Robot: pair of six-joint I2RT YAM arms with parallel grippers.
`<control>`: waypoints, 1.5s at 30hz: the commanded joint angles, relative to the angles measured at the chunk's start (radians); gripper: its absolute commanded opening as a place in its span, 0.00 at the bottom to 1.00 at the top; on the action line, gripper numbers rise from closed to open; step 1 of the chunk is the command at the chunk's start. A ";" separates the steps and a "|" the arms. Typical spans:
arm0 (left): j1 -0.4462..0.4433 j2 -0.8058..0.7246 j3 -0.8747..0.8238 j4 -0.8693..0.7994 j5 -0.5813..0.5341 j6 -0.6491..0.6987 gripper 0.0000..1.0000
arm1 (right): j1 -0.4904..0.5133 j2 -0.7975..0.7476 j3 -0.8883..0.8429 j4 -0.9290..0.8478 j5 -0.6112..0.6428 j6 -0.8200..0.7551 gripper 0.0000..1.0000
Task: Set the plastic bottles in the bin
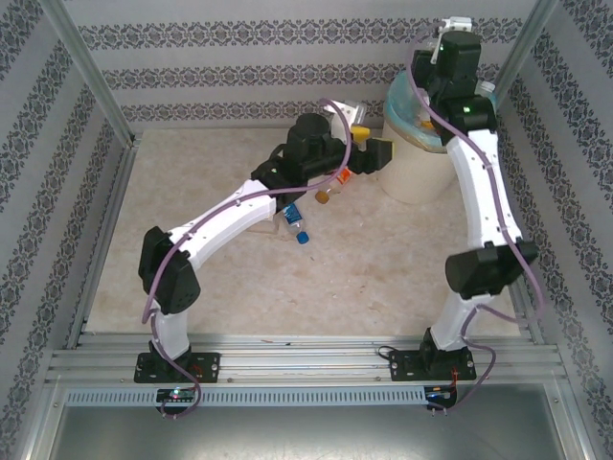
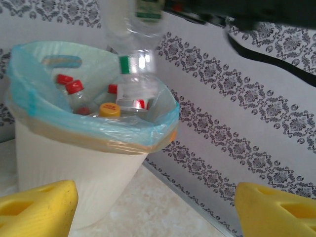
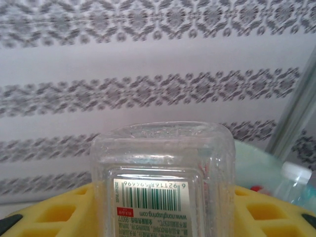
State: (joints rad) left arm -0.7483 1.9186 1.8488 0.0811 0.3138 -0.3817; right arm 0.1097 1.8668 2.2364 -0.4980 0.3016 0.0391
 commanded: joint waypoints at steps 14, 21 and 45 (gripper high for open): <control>-0.060 0.024 0.017 0.033 -0.049 0.007 0.84 | -0.021 0.289 0.309 -0.103 0.286 -0.196 0.73; -0.060 -0.009 -0.045 0.049 -0.076 0.006 0.84 | -0.040 0.255 0.271 -0.130 0.231 -0.135 0.90; -0.017 -0.315 -0.270 -0.158 -0.303 0.050 0.86 | 0.160 -0.262 -0.159 -0.030 -0.334 -0.084 0.72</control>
State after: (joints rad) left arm -0.7914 1.7027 1.6360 -0.0093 0.0818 -0.3508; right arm 0.2287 1.7035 2.1616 -0.6067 0.1856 -0.0296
